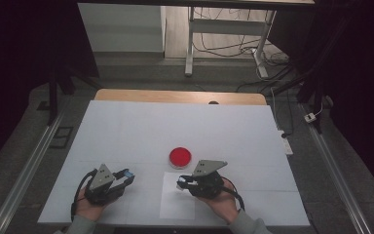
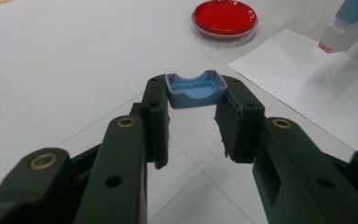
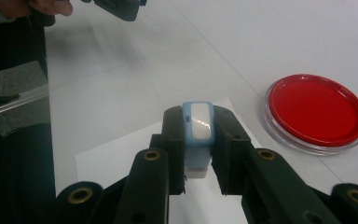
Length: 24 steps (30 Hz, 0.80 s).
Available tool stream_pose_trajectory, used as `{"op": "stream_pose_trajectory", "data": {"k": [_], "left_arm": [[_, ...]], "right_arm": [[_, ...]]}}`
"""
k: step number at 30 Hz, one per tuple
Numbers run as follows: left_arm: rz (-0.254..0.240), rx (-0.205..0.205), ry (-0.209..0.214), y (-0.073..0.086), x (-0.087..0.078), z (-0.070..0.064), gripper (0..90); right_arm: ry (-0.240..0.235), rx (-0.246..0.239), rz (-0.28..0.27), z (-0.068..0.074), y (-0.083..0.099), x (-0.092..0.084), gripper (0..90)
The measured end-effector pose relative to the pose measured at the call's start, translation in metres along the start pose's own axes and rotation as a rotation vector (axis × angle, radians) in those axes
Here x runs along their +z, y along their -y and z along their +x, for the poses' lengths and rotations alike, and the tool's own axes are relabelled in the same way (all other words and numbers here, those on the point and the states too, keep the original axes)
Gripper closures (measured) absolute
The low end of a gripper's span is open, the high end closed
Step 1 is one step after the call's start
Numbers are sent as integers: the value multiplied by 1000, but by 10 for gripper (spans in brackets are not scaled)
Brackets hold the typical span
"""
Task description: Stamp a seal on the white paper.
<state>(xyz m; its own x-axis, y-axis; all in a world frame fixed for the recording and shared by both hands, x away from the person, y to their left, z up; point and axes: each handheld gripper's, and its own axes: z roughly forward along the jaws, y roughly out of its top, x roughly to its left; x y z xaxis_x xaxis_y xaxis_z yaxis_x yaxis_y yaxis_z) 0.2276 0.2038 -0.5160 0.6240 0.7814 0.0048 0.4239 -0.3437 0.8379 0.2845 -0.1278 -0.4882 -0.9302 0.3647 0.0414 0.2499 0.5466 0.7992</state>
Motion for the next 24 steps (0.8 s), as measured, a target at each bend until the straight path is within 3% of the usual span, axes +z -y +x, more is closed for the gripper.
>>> {"op": "stream_pose_trajectory", "data": {"k": [24], "left_arm": [[5,5,6,0,1,0,650]], "right_arm": [[-1,-9,44,1,7,14,751]]}}
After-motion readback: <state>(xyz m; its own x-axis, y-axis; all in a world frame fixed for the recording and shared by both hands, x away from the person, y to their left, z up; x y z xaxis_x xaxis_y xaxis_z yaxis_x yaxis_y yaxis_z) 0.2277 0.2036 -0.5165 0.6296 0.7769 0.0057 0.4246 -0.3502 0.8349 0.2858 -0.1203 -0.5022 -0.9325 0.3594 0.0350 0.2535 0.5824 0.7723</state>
